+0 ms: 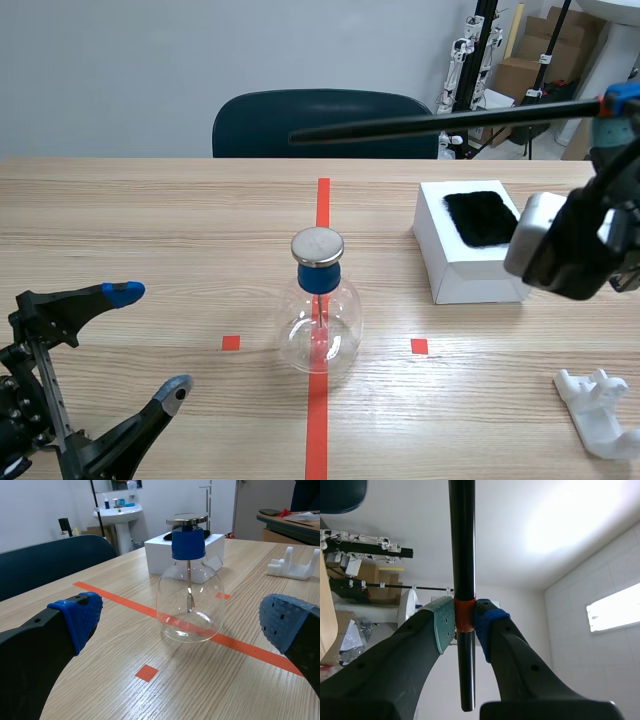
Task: Do the electroscope experiment. move the rod toward and away from the electroscope
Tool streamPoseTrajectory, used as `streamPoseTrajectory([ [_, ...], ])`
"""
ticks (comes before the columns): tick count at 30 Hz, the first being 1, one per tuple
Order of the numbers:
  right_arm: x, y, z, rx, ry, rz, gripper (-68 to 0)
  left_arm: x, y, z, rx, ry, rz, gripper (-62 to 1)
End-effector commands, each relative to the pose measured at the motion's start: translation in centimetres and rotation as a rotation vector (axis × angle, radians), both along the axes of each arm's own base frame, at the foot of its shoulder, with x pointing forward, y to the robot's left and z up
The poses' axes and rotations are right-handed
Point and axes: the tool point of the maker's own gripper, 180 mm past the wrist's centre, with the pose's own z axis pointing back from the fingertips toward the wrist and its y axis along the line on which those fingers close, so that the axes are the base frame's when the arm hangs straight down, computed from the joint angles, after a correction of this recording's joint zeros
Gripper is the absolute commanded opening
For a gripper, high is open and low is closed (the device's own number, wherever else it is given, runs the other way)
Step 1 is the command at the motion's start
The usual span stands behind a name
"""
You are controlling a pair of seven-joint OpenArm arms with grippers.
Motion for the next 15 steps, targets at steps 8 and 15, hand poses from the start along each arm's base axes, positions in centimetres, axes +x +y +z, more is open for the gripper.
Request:
streamPoseTrajectory([
  [8, 0.7, -1.2, -2.0, -0.053, 0.012, -0.051, -66.9, 0.2, 0.3, 0.7, -0.019, -0.025, 0.009, 1.4],
  [15, 0.7, -1.5, -3.2, -0.102, 0.031, -0.045, -66.9, 0.2, 0.3, 0.7, -0.019, -0.025, 0.009, 1.4],
])
